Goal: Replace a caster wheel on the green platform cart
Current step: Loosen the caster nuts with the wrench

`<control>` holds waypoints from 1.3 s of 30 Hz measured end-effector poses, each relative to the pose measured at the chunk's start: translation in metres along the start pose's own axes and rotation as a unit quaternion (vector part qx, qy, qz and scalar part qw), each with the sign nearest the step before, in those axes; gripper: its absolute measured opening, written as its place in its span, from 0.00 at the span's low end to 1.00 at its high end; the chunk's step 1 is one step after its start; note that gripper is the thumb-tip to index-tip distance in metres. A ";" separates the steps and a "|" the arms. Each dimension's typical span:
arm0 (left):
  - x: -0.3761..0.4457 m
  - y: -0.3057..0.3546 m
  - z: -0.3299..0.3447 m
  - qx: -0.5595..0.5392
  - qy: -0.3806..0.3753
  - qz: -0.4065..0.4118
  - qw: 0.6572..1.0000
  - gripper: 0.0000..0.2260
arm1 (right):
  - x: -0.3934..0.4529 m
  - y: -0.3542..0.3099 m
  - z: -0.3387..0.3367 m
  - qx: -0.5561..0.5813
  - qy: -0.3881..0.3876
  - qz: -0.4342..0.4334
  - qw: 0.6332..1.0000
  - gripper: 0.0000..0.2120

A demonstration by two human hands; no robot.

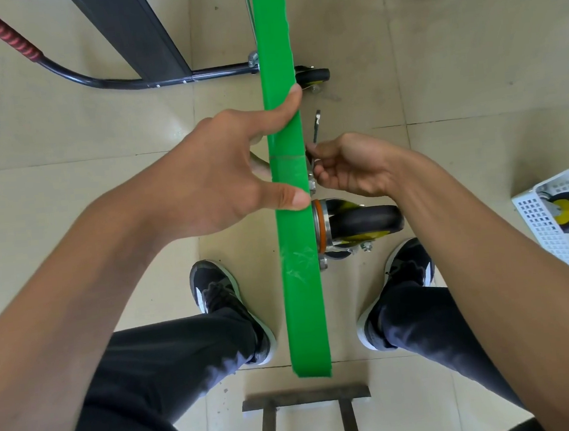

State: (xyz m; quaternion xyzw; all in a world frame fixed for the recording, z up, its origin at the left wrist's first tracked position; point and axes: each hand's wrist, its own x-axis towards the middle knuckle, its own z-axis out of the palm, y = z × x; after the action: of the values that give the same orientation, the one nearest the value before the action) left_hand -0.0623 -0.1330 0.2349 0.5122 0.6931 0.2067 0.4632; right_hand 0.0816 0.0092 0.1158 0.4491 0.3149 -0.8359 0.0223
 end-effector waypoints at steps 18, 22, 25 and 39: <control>0.000 0.002 0.001 -0.020 0.005 -0.002 1.000 0.48 | -0.037 -0.003 0.023 -0.278 0.048 -0.229 0.932 0.12; -0.001 0.004 0.001 -0.022 0.007 -0.006 1.000 0.48 | -0.047 0.001 0.025 -0.300 0.049 -0.264 0.915 0.10; -0.002 0.006 0.001 -0.025 0.005 -0.005 1.000 0.48 | -0.053 0.004 0.024 -0.309 0.057 -0.281 0.907 0.09; -0.002 0.004 0.000 -0.012 -0.006 -0.010 1.000 0.49 | -0.032 -0.013 0.016 -0.207 0.164 -0.200 0.944 0.04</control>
State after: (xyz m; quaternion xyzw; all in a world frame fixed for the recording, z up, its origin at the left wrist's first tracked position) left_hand -0.0598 -0.1333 0.2387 0.5008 0.6929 0.2079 0.4754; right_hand 0.0844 0.0026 0.1531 0.4932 0.5636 -0.6543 -0.1046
